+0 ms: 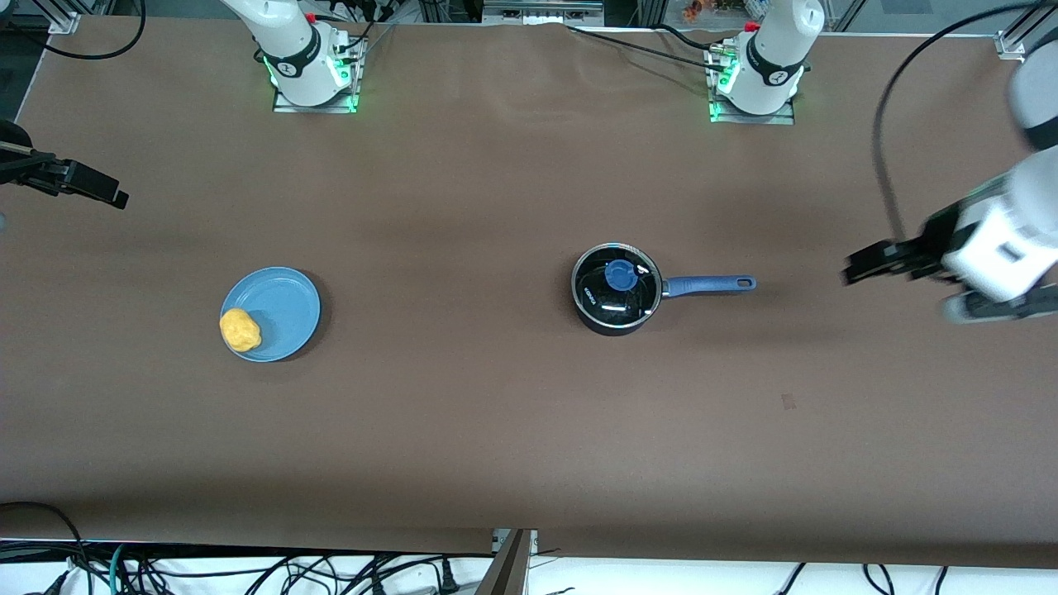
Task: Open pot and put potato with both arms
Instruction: 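Move the left gripper over the glass lid's blue knob on the saucepan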
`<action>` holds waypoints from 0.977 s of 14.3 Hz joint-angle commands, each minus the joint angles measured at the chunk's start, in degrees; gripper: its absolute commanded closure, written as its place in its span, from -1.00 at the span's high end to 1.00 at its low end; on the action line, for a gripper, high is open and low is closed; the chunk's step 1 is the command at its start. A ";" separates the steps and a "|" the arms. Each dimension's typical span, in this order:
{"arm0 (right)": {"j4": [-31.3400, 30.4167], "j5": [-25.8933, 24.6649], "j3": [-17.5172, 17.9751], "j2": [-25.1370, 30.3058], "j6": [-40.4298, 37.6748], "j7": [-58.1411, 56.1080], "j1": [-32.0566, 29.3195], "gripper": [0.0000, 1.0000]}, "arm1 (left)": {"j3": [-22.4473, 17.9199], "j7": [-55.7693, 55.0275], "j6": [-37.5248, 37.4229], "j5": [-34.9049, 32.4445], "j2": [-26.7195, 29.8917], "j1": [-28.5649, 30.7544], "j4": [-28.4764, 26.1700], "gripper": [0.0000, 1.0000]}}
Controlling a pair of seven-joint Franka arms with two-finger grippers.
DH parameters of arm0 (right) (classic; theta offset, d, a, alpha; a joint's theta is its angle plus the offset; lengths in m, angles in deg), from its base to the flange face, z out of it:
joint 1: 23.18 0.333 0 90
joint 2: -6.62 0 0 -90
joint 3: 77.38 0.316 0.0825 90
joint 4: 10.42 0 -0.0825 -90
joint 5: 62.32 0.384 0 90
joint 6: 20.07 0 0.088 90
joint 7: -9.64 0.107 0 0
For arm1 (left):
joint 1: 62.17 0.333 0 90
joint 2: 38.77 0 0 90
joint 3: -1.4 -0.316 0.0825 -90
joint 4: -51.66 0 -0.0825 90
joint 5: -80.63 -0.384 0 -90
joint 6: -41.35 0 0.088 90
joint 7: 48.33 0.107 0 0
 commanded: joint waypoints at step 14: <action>0.57 1.10 0.11 0.07 -0.31 0.17 -0.15 1.00 | 11.68 -30.69 24.29 -9.96 -11.11 -12.29 -13.54 1.00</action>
